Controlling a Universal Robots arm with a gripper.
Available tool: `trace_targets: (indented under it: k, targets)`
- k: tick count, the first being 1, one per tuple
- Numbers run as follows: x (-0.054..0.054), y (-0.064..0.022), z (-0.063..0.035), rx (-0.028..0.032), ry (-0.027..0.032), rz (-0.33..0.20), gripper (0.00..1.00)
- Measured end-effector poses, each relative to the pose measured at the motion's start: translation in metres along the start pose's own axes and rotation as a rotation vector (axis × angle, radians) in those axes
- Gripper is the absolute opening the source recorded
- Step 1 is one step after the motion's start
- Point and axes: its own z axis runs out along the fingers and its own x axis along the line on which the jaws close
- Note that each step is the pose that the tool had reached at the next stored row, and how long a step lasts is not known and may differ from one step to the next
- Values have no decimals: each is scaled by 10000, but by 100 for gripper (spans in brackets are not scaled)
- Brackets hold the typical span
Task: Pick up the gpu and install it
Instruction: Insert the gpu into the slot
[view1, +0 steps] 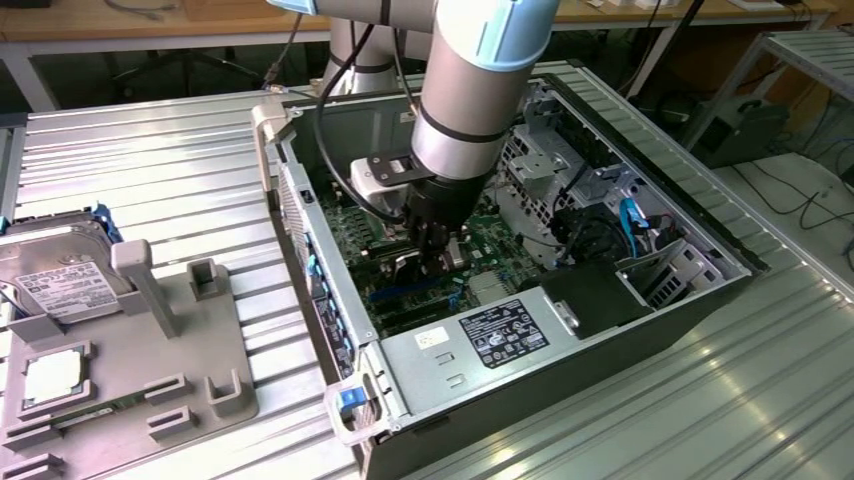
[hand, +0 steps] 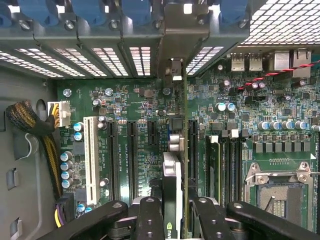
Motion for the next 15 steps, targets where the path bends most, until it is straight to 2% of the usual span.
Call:
trace_targets:
  k: [15]
  targets:
    - [13,15,3,-23,0,1,28]
